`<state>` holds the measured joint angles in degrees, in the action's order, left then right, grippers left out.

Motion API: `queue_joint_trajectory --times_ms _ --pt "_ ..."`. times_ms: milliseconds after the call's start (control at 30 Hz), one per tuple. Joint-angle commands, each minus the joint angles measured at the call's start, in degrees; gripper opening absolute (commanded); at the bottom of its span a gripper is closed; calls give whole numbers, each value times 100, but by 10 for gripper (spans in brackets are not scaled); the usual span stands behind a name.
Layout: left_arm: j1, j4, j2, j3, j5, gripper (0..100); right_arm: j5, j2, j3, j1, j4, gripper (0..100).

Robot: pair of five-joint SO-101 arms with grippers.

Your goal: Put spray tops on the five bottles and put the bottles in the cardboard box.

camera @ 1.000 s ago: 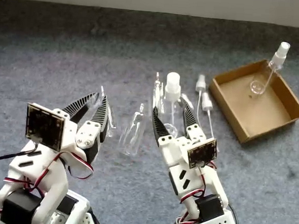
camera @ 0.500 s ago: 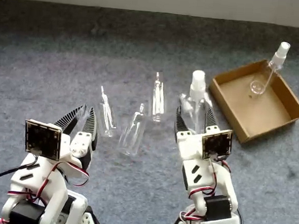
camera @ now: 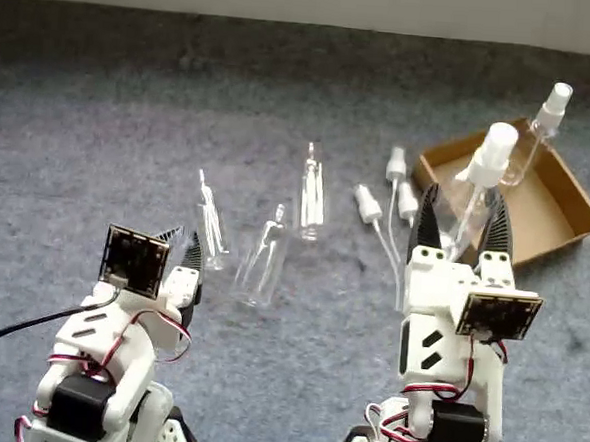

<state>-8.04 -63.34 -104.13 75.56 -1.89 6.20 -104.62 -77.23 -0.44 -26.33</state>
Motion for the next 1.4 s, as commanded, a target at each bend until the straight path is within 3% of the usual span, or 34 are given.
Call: queue_joint_trajectory --times_ms 0,167,667,1367 --pt "40 0 -66 224 35 5 -18 92 505 286 22 81" --pt "22 0 -66 567 35 5 -44 1305 1138 532 84 82" --pt "48 0 -66 1393 44 7 -18 4840 1473 1253 3442 82" --pt "22 149 -66 1648 44 7 -44 8259 1534 1314 6563 84"
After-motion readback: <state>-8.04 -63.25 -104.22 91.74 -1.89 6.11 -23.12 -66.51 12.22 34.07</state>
